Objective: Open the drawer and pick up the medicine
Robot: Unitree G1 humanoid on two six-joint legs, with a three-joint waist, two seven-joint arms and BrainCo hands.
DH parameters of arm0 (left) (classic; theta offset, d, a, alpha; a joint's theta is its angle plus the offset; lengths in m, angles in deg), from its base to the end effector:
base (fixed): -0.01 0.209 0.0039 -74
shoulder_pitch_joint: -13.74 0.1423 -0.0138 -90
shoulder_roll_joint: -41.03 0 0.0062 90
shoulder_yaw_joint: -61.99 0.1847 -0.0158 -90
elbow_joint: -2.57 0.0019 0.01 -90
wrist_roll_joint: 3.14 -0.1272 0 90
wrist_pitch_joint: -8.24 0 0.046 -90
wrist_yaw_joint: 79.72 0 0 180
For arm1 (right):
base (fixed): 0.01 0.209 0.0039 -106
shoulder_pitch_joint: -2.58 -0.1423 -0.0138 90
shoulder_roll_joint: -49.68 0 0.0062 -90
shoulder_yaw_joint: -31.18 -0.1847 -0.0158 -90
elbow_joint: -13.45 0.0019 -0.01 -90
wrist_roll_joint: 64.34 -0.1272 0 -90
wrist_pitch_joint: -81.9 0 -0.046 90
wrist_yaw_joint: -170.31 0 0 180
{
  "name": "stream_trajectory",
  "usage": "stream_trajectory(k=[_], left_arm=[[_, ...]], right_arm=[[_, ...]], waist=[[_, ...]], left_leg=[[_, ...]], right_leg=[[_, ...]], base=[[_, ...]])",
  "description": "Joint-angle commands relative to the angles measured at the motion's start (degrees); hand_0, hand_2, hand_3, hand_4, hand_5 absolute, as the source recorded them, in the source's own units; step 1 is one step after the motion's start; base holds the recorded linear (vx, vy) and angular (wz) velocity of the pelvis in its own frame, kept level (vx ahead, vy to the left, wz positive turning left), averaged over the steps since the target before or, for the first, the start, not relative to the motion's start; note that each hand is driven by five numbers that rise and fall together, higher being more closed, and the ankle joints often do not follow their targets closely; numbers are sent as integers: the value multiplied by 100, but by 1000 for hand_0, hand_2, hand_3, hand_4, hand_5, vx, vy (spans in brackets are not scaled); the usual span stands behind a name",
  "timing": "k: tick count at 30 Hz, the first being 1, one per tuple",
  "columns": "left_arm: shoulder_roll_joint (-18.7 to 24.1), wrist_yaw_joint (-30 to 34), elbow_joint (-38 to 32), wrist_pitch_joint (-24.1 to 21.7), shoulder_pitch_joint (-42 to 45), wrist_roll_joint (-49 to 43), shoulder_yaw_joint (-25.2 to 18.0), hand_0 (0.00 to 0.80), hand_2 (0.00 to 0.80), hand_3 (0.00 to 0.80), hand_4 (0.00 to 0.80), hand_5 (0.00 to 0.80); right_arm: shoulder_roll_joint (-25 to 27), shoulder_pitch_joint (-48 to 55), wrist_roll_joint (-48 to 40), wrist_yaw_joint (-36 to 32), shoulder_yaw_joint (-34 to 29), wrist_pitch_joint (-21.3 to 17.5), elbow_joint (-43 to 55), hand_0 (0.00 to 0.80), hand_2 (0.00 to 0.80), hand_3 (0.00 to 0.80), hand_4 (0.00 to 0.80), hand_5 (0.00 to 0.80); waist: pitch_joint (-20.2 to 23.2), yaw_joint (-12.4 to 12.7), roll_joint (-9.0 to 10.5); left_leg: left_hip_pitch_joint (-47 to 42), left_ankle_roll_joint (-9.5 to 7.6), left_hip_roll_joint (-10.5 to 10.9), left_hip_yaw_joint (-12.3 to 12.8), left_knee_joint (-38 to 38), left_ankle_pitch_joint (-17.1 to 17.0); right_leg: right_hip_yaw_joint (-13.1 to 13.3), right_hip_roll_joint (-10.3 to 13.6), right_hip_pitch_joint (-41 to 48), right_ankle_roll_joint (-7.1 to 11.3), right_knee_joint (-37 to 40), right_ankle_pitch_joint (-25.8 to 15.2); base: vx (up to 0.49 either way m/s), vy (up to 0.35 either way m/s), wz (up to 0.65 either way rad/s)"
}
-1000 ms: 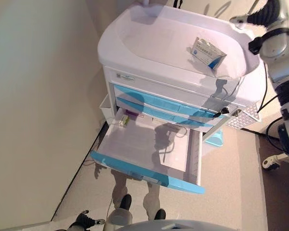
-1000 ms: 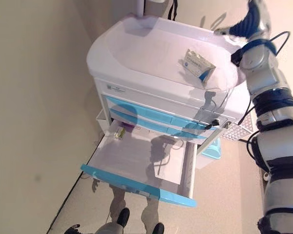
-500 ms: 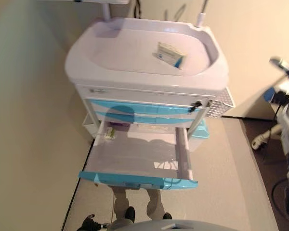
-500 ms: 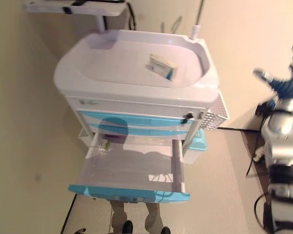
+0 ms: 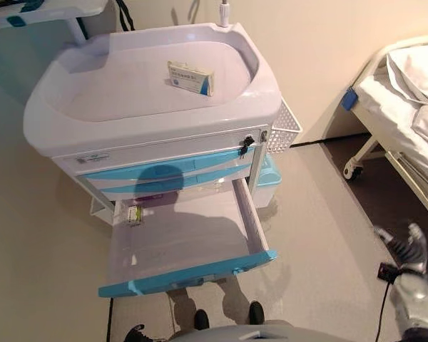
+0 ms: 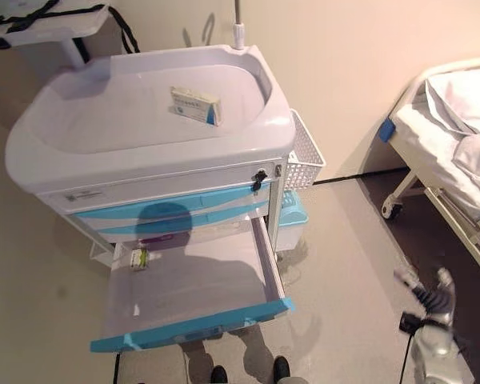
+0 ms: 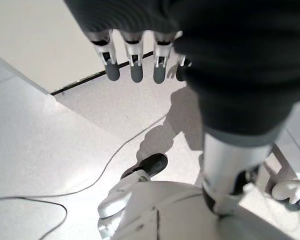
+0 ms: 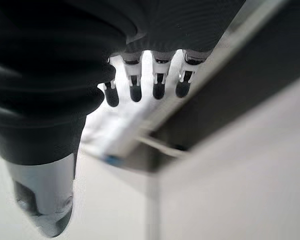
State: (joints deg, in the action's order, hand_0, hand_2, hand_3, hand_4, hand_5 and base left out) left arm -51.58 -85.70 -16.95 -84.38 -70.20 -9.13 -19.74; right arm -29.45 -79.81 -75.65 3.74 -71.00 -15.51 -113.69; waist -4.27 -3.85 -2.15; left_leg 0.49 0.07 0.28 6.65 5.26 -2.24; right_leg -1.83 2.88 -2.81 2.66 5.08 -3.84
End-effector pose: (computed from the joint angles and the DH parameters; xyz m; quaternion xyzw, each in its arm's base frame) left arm 0.0309 0.2215 -0.1112 0.1991 0.5931 0.0177 0.7799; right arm 0.1108 -0.3140 -0.0235 -0.1455 0.2522 -0.3102 0.9050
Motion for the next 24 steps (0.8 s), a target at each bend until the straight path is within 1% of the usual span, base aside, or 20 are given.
stream_trajectory(k=[1, 2, 3, 4, 5, 6, 7, 10, 13, 14, 15, 16, 17, 18, 19, 21, 24], left_arm=[[65, 2, 287, -66, -239, -148, -30, 0, 0, 0, 0, 0], [86, 20, 312, -66, -306, -249, 76, 0, 0, 0, 0, 0], [85, 20, 314, -66, -310, -250, 71, 0, 0, 0, 0, 0], [103, 26, 296, -69, -351, -311, 168, 0, 0, 0, 0, 0], [150, 37, 239, -75, -426, -347, 281, 0, 0, 0, 0, 0], [150, 37, 239, -75, -429, -347, 277, 0, 0, 0, 0, 0], [177, 45, 176, -83, -467, -342, 329, 0, 0, 0, 0, 0], [248, -1, 10, -99, -630, -252, 411, 0, 0, 0, 0, 0], [366, -127, -102, -116, -897, -276, 551, 0, 0, 0, 0, 0], [367, -127, -101, -115, -900, -276, 550, 0, 0, 0, 0, 0], [431, -168, -162, -126, -993, -293, 597, 0, 0, 0, 0, 0], [432, -168, -162, -126, -995, -292, 597, 0, 0, 0, 0, 0], [485, -234, -273, -139, -1110, -255, 629, 0, 0, 0, 0, 0], [486, -234, -273, -138, -1113, -254, 628, 0, 0, 0, 0, 0], [556, -304, -473, -155, -1184, -250, 713, 0, 0, 0, 0, 0], [610, -339, -550, -162, -1241, -286, 763, 0, 0, 0, 0, 0], [822, -378, -973, -194, -1358, -473, 1021, 0, 0, 0, 0, 0]], right_arm=[[127, -496, 449, -108, 226, -60, -407, 0, 0, 0, 0, 0], [100, -564, 601, -173, 442, 23, -974, 0, 0, 0, 0, 0], [103, -580, 598, -173, 451, 11, -994, 0, 0, 0, 0, 0], [89, -620, 761, -159, 578, 67, -1289, 0, 0, 0, 0, 0], [72, -730, 889, -195, 782, 153, -1784, 0, 0, 0, 0, 0], [73, -742, 887, -195, 788, 146, -1796, 0, 0, 0, 0, 0], [37, -781, 986, -240, 906, 174, -2076, 0, 0, 0, 0, 0], [-88, -909, 971, -334, 1138, 218, -2488, 0, 0, 0, 0, 0], [-256, -1047, 895, -378, 1337, 215, -2713, 0, 0, 0, 0, 0], [-257, -1052, 895, -378, 1338, 214, -2716, 0, 0, 0, 0, 0], [-329, -1062, 814, -402, 1376, 207, -2778, 0, 0, 0, 0, 0], [-329, -1065, 814, -402, 1376, 206, -2780, 0, 0, 0, 0, 0], [-395, -1112, 629, -367, 1322, 173, -2817, 0, 0, 0, 0, 0], [-396, -1116, 628, -368, 1322, 172, -2820, 0, 0, 0, 0, 0], [-400, -1156, 637, -291, 1390, 141, -2763, 0, 0, 0, 0, 0], [-393, -1192, 680, -260, 1461, 132, -2806, 0, 0, 0, 0, 0], [-324, -1277, 802, -200, 1621, 102, -2703, 0, 0, 0, 0, 0]], waist=[[-16, 48, 78], [-75, 10, 47], [-77, 11, 47], [-113, -6, 29], [-181, -25, -1], [-182, -29, 0], [-227, -39, -15], [-404, -67, -51], [-695, -101, -85], [-695, -101, -82], [-826, -110, -79], [-825, -109, -77], [-965, -122, -64], [-962, -121, -60], [-1100, -121, -35], [-1154, -117, 1], [-1319, -107, 86]], left_leg=[[71, -173, 358, -2, -36, 205], [96, -176, 360, 47, -42, 204], [99, -177, 359, 51, -43, 205], [112, -182, 362, 60, -48, 205], [148, -192, 371, 61, -55, 197], [151, -192, 371, 60, -56, 197], [174, -201, 378, 55, -64, 196], [286, -230, 409, 19, -105, 177], [474, -275, 446, -4, -289, 195], [481, -276, 448, -3, -296, 198], [573, -295, 462, -2, -432, 225], [579, -295, 463, 0, -438, 228], [712, -310, 477, -4, -639, 274], [725, -310, 478, -2, -653, 280], [912, -319, 480, -13, -900, 324], [1051, -321, 468, -25, -1076, 367], [1505, -306, 404, -54, -1602, 467]], right_leg=[[69, 89, -346, 373, -498, -35], [102, 95, -411, 374, -545, -37], [106, 94, -417, 374, -551, -34], [112, 100, -444, 377, -572, -33], [110, 101, -507, 370, -630, -16], [109, 101, -512, 370, -635, -13], [99, 111, -551, 369, -682, 4], [84, 119, -730, 345, -907, 72], [120, 142, -1029, 293, -1326, 225], [122, 144, -1039, 292, -1339, 232], [127, 164, -1180, 248, -1557, 312], [129, 166, -1189, 248, -1568, 317], [148, 168, -1336, 201, -1772, 392], [150, 171, -1351, 200, -1788, 400], [158, 175, -1483, 159, -1941, 447], [155, 172, -1581, 130, -2039, 480], [124, 159, -1849, 58, -2301, 538]], base=[[-30, 47, -19], [-21, 34, -21], [-18, 37, -18], [-14, 30, -15], [-14, 30, -5], [-26, 27, -6], [-28, 20, -7], [-55, 35, -5], [-84, 33, -7], [-64, 9, -11], [-39, 2, -7], [-82, -10, -1], [-46, -13, 5], [-95, -44, 2], [-52, -33, 3], [-69, -69, 6], [-92, -121, 11]])
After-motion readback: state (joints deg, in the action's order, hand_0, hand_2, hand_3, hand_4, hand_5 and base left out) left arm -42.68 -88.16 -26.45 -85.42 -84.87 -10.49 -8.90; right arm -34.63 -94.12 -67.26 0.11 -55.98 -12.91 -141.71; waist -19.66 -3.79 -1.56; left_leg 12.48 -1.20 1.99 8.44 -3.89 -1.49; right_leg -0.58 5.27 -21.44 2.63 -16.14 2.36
